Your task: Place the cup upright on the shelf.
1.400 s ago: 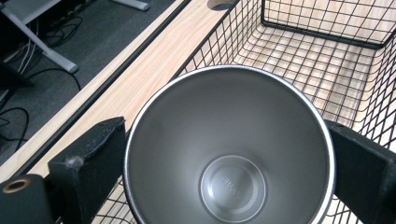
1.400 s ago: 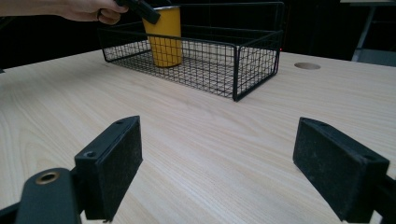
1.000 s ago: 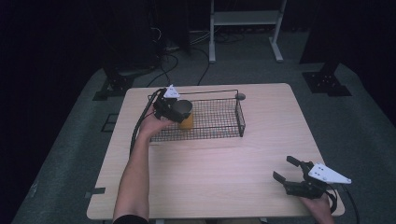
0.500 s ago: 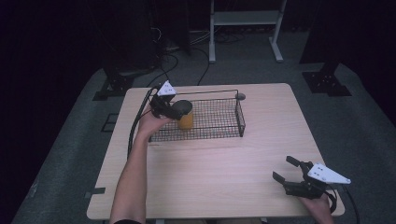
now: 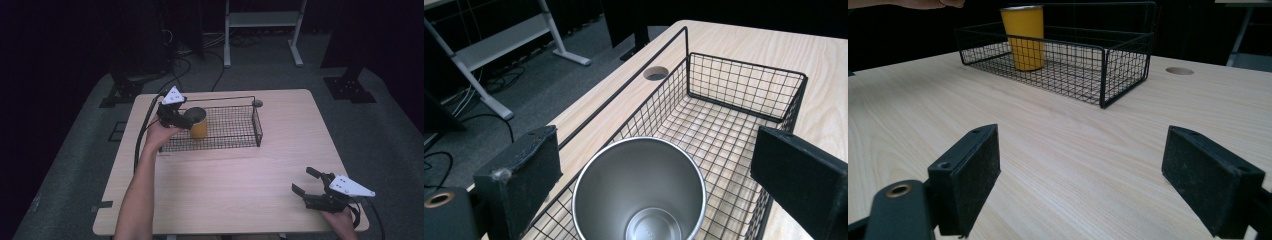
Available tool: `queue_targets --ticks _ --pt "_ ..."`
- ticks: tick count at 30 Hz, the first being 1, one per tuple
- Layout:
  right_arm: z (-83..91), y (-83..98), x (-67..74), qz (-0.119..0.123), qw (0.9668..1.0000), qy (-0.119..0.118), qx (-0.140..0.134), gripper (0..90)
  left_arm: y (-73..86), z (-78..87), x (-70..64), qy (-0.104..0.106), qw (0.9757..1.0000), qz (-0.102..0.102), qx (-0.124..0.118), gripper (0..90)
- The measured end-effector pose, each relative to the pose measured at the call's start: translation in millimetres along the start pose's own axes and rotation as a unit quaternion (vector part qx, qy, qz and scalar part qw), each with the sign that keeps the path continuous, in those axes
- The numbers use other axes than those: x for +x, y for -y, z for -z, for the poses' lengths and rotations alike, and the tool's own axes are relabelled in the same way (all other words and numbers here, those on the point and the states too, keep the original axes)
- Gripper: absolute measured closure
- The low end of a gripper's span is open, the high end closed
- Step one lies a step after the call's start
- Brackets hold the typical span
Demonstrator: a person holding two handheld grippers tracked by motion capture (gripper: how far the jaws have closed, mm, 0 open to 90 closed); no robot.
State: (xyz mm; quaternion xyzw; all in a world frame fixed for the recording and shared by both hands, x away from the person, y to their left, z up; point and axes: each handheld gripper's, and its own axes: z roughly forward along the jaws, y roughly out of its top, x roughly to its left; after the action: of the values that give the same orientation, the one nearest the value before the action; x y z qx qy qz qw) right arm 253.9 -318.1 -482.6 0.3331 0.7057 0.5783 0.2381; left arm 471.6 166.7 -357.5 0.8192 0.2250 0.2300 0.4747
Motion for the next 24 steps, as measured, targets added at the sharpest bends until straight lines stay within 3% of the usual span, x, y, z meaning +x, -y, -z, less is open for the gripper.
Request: queue_targets --ticks 2,20,24 --pt "-0.4 -0.1 -0.2 0.0 1.0 0.0 0.0 14.8 1.9 2.7 -1.3 0.008 0.9999 0.008 -0.004 4.8" --pt "-1.9 -0.4 1.3 0.002 1.0 -0.001 0.001 14.8 14.9 19.8 -12.3 0.011 0.9995 0.013 -0.025 4.8" --pt "-1.8 -0.4 1.4 0.002 1.0 -0.001 0.001 14.8 14.1 23.5 -16.5 0.007 0.9993 0.005 -0.035 4.9"
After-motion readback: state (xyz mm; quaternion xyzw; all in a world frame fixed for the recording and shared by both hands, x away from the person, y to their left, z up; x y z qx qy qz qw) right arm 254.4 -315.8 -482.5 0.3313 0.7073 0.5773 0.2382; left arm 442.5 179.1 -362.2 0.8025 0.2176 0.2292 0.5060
